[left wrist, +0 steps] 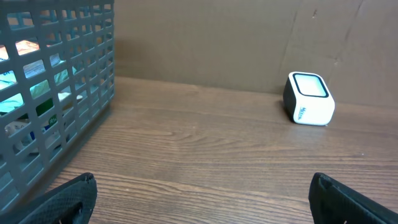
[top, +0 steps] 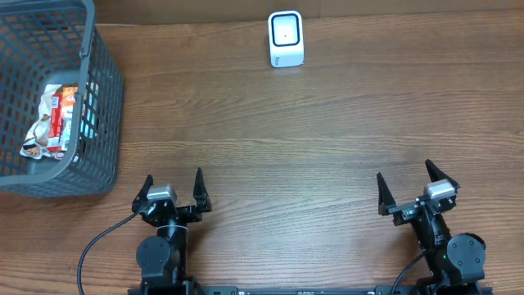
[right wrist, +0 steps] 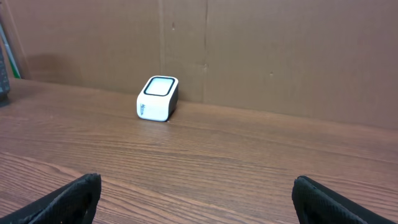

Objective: Scan the item barcode

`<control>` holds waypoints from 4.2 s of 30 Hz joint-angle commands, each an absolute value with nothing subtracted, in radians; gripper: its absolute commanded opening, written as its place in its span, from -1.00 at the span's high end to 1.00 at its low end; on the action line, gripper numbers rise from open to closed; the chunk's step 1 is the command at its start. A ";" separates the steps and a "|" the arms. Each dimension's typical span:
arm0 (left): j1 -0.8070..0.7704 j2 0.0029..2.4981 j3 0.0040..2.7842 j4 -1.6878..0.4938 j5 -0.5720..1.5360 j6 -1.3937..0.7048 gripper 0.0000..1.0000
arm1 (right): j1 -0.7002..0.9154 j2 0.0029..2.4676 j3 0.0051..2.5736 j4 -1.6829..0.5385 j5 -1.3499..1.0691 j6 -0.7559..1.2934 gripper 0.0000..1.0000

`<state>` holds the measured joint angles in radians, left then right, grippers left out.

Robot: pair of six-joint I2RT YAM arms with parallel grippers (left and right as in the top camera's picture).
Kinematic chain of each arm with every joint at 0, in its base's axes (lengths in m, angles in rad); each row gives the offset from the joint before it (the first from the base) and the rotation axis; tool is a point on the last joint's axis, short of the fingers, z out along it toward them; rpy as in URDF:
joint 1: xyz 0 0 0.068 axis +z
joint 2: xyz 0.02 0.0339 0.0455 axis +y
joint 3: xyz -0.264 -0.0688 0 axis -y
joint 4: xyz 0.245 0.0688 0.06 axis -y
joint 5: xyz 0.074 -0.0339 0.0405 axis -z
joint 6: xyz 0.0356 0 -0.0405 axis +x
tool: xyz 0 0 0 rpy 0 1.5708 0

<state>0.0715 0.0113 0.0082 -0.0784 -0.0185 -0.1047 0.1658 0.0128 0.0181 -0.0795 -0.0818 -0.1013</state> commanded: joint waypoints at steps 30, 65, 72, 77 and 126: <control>0.065 0.006 0.204 -0.370 0.155 -0.230 -0.99 | 0.165 0.004 0.008 -0.077 -0.084 -0.102 -1.00; 0.065 1.028 1.437 -1.113 0.402 -0.137 -0.99 | 0.165 0.004 0.008 -0.077 -0.084 -0.102 -1.00; 0.073 1.147 1.445 -0.978 0.252 -0.099 -0.97 | 0.165 0.004 0.008 -0.077 -0.084 -0.102 -1.00; 0.156 1.244 1.546 -0.973 0.252 -0.084 -0.99 | 0.165 0.004 0.008 -0.077 -0.084 -0.102 -1.00; 0.702 1.682 1.841 -1.019 -0.138 -0.021 -0.99 | 0.165 0.004 0.008 -0.077 -0.084 -0.102 -1.00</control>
